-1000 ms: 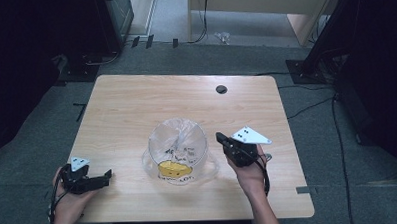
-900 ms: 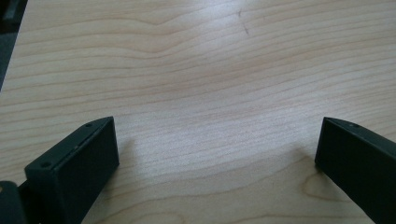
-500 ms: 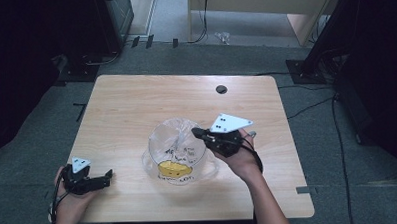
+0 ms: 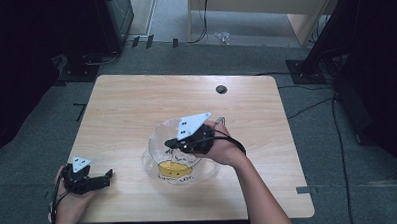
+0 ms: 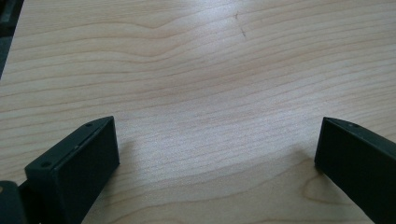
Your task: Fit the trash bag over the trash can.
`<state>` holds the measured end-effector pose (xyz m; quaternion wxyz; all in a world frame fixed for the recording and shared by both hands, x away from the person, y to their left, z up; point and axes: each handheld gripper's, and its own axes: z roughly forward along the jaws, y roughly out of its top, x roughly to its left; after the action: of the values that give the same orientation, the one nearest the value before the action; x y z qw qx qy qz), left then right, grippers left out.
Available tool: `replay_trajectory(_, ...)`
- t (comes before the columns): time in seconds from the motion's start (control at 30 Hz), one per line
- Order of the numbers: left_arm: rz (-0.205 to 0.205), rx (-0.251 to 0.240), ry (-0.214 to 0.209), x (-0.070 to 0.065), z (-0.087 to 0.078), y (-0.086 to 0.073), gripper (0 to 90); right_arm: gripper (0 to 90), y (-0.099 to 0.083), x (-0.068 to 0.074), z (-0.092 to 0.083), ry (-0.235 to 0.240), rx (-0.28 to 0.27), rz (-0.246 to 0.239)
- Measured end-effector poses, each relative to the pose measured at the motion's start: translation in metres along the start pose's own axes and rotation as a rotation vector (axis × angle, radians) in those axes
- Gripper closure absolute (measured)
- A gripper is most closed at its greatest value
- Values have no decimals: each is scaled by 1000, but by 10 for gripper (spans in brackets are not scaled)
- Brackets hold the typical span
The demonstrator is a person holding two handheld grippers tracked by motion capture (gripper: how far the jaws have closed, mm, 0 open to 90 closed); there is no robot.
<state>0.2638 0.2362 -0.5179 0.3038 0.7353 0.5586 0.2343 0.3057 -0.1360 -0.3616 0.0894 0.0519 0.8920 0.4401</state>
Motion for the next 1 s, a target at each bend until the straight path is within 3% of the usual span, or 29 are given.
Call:
replay_trajectory(0.17, 0, 0, -1, 0, 0, 0, 0, 900, 12, 3, 18, 77, 104, -89)
replay_trajectory(0.47, -1, -1, 1, 0, 1, 1, 0, 900, 27, 4, 42, 139, 263, -208)
replay_trajectory(0.77, -2, -1, 1, 0, 1, 1, 0, 900, 26, -2, 73, 184, 357, -230)
replay_trajectory(1.0, 0, -2, 1, 0, 1, 1, 0, 900, 10, -4, 96, 231, 456, -218)
